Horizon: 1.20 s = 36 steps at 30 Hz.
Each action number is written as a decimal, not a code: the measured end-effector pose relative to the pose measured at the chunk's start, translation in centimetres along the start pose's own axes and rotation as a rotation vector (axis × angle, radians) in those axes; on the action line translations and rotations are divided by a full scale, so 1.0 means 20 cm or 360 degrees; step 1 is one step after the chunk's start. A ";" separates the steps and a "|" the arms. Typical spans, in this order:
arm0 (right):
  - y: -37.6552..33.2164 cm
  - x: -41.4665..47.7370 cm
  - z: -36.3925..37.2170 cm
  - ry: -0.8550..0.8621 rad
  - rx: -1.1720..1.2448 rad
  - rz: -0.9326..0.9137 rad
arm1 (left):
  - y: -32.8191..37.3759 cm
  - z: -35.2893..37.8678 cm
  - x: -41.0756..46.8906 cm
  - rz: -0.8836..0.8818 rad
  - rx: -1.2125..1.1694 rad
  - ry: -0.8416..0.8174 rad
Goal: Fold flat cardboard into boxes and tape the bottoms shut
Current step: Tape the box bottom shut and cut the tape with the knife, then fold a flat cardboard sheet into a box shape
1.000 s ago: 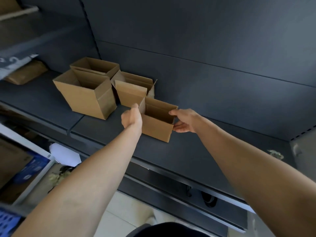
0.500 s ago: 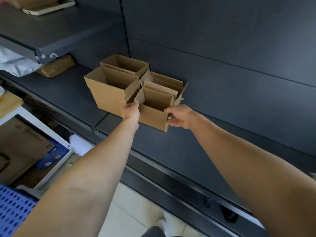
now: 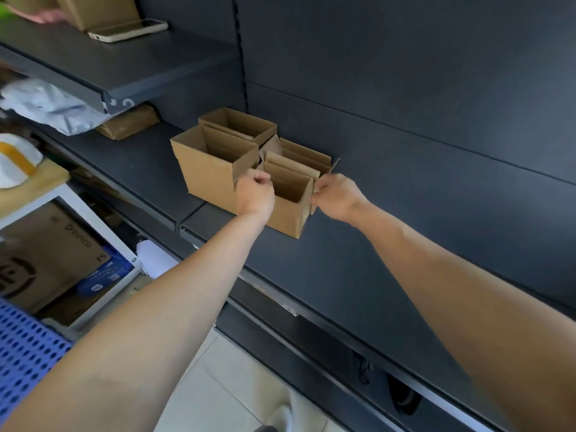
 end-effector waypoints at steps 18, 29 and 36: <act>-0.68 -0.94 0.08 0.0491 -0.0976 -0.1190 | 0.68 -0.86 -0.74 0.0920 0.1467 0.0055; -1.38 -1.61 0.80 0.0364 -0.0915 -0.1709 | 0.43 -1.94 -1.10 0.0632 0.1685 0.0459; -1.77 -1.91 1.43 0.0172 -0.0971 -0.1883 | -0.03 -2.66 -1.23 0.0255 0.1708 0.0547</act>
Point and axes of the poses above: each hand's wrist, its own x-axis towards the middle knuckle, its own z-axis out of the palm, y = z × x, the point moved 8 cm from there along x, towards the middle knuckle, and after that the axes turned 13 degrees about z, right-handed, at the moved point
